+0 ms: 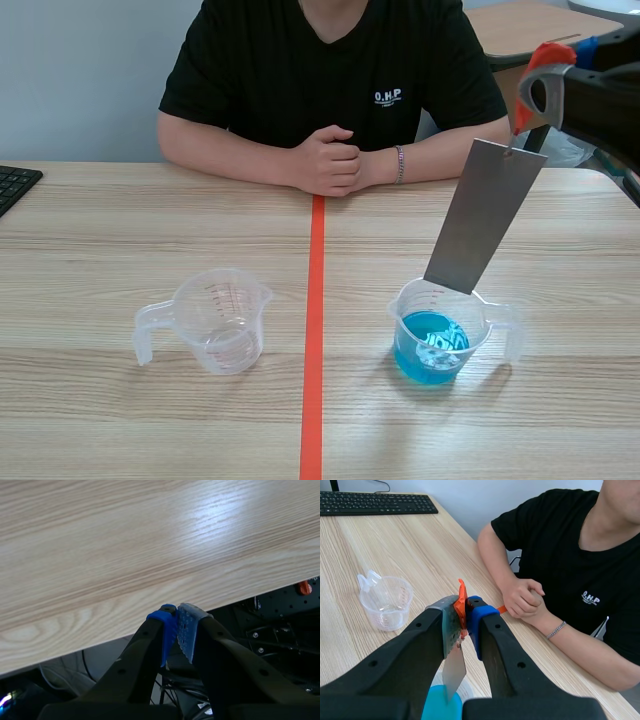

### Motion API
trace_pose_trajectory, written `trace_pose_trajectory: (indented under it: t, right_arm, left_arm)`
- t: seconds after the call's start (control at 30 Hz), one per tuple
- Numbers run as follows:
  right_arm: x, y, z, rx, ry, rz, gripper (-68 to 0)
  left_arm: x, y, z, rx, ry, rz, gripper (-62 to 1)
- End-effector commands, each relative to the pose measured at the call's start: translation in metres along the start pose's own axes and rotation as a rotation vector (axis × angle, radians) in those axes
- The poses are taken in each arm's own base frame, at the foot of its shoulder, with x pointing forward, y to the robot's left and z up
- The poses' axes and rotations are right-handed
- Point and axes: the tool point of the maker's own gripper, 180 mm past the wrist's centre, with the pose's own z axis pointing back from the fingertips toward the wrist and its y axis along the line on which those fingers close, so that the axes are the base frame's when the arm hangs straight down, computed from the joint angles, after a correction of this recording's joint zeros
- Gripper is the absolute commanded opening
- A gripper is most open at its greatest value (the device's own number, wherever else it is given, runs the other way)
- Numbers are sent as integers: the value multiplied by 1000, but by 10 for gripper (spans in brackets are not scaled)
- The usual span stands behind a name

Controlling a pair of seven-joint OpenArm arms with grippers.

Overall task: Do the redox reaction experiment.
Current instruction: 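Raise the plate and point at it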

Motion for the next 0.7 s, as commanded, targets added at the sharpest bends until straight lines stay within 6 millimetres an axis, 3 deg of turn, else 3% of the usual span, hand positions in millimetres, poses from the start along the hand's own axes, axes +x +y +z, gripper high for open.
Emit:
trace_pose_trajectory:
  t: [0.0,0.67]
  right_arm:
    - [12,1,0,16,-30,26,-660]
    - [13,1,0,16,-31,27,-660]
  left_arm:
    - [17,0,-5,-18,-51,-17,-569]
    - [121,0,-50,-172,-314,-224,-569]
